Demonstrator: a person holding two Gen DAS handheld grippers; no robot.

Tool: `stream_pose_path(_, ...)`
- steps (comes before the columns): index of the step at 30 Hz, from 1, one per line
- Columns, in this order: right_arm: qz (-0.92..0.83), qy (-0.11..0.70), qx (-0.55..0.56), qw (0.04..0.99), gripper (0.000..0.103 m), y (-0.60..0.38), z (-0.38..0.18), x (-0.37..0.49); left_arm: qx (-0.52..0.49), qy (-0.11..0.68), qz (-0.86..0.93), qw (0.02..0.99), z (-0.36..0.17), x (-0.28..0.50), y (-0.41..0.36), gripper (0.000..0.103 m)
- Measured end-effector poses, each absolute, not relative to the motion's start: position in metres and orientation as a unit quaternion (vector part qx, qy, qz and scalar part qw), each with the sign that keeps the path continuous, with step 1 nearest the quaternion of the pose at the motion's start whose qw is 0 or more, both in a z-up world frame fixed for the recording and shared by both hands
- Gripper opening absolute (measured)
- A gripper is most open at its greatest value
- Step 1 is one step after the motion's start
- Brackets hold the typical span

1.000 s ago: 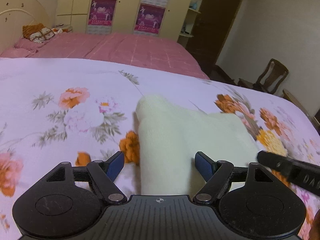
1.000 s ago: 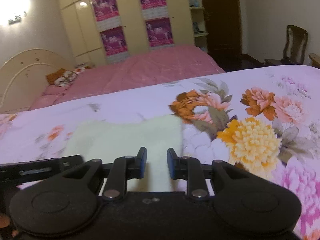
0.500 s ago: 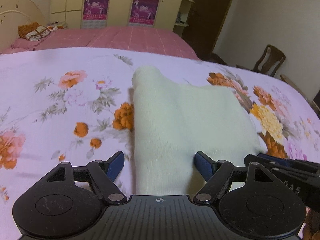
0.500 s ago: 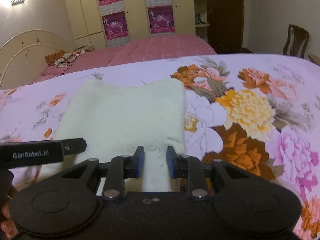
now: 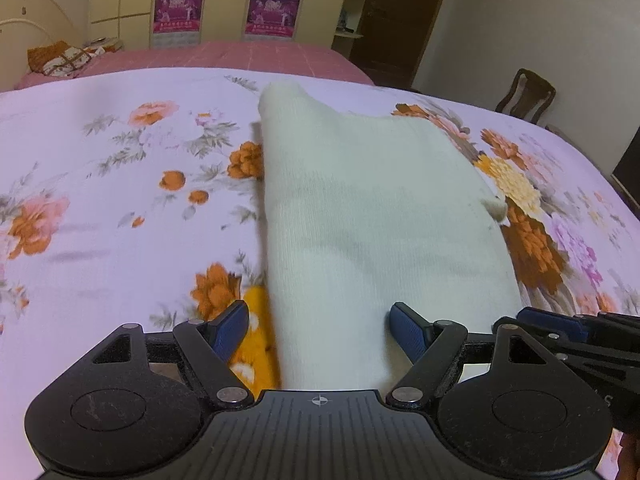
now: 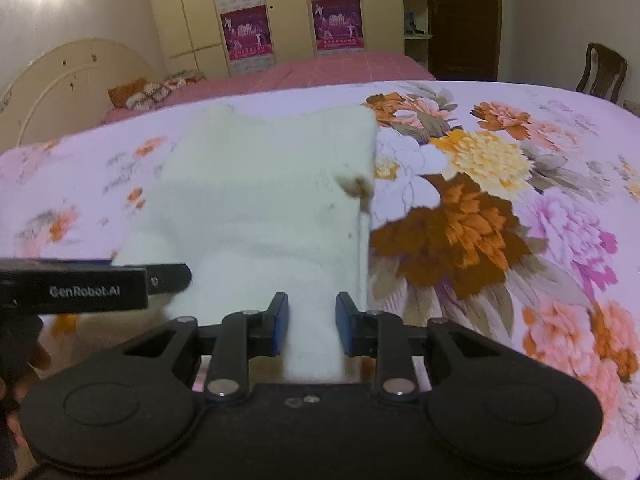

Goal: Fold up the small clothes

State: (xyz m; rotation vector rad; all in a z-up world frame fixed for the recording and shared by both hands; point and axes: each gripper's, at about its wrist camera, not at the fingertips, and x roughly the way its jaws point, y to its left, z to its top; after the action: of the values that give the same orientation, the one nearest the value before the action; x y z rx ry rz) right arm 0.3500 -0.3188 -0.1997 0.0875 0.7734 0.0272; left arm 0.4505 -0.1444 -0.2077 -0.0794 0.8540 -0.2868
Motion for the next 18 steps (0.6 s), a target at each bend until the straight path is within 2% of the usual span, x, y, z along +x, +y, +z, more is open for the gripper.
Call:
stream_pose_path(4, 0.0, 0.383, 0.029, 0.923, 0.026, -0.317, -0.201, 0.337, -0.03, 0.412, -0.143, 0.899, -0.208, 0.438, -0.143, 0.077)
stream_pose_path(6, -0.008, 0.392, 0.044, 0.919, 0.03, -0.321, -0.202, 0.334, -0.023, 0.411, -0.145, 0.9, -0.208, 0.436, -0.143, 0.077)
stream_pose_path(11, -0.014, 0.406, 0.103, 0.908, 0.03, -0.332, -0.205, 0.336, -0.019, 0.417, -0.144, 0.897, -0.206, 0.439, -0.145, 0.078)
stream_pose_path(15, -0.006, 0.407, 0.099, 0.908, 0.03, -0.333, -0.205, 0.337, -0.02, 0.418, -0.146, 0.896, -0.206, 0.443, -0.146, 0.085)
stream_pose_path(18, 0.0, 0.414, 0.116, 0.903, 0.037, -0.343, -0.204, 0.34, -0.024, 0.43, -0.149, 0.89, -0.204, 0.452, -0.148, 0.088)
